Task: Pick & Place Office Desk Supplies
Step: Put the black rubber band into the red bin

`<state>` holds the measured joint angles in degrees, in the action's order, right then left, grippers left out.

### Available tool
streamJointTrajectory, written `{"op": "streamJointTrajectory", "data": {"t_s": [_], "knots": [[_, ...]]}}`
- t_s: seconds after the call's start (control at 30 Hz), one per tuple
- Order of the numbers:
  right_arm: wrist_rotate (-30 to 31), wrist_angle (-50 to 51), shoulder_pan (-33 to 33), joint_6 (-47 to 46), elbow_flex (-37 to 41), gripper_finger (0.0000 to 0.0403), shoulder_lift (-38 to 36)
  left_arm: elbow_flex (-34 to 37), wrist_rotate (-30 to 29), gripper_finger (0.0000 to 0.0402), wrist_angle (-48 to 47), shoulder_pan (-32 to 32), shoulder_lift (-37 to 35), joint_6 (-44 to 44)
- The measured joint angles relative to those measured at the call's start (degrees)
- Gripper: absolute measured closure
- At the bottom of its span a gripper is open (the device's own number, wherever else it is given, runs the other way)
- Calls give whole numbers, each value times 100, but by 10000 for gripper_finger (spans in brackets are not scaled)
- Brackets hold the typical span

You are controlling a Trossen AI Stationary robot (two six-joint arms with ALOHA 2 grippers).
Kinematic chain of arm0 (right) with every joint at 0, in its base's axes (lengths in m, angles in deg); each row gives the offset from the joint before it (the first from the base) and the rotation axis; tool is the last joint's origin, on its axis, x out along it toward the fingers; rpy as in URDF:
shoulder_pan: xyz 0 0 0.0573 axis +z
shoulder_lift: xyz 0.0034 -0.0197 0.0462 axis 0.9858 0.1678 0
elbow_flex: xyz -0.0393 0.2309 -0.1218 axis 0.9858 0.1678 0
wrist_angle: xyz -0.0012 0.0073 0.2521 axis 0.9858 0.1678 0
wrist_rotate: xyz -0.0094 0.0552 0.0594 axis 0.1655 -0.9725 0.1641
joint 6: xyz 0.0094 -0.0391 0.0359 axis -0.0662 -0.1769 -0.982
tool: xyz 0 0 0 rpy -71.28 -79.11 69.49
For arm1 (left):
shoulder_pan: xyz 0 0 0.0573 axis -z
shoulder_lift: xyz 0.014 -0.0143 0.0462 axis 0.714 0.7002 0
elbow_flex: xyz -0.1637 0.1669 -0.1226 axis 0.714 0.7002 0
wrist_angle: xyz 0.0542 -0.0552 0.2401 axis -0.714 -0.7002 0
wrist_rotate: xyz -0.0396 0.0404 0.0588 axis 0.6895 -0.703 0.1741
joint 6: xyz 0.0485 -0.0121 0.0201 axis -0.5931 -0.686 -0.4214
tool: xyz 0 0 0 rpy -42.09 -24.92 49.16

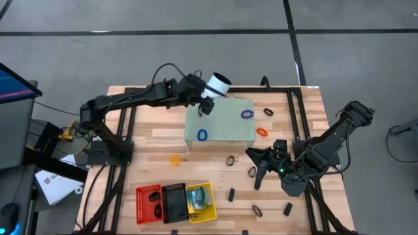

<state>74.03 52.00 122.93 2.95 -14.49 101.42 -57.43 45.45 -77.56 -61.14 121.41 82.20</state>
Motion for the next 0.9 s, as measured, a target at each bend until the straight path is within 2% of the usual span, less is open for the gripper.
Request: {"op": "streamJointTrajectory", "data": {"t_s": [0.2,0.43,0.9], "knots": [[-92,61,2,-2,1,326,0,9,108,107,-645,-216,440,704],[-167,61,2,-44,1,326,0,-2,237,107,-678,-218,752,1011],[-169,28,13,-46,1,326,0,-7,239,113,-1237,-172,1098,1180]]}}
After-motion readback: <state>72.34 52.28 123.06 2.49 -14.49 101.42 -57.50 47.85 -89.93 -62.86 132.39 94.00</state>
